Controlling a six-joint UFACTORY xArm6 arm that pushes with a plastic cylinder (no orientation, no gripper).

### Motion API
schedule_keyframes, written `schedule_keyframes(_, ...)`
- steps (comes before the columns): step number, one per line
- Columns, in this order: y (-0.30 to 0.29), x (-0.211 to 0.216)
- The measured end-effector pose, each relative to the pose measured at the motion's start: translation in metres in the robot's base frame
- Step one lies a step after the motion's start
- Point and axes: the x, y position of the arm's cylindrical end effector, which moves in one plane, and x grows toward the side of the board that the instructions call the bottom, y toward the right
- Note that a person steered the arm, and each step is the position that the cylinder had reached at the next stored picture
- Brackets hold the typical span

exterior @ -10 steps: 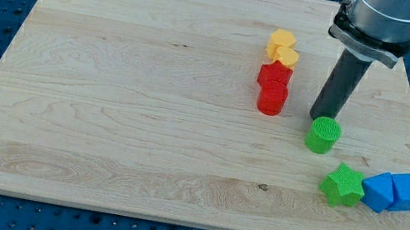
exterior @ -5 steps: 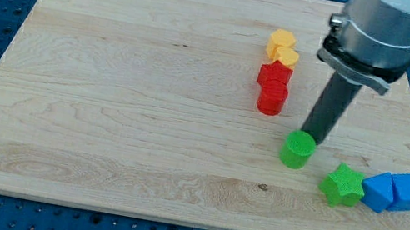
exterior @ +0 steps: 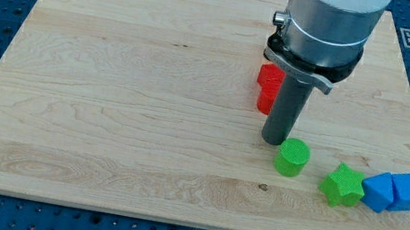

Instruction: Place the green circle left to the green star

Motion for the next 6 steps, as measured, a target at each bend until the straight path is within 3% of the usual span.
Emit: schedule_keyframes(6,0.027,0.024)
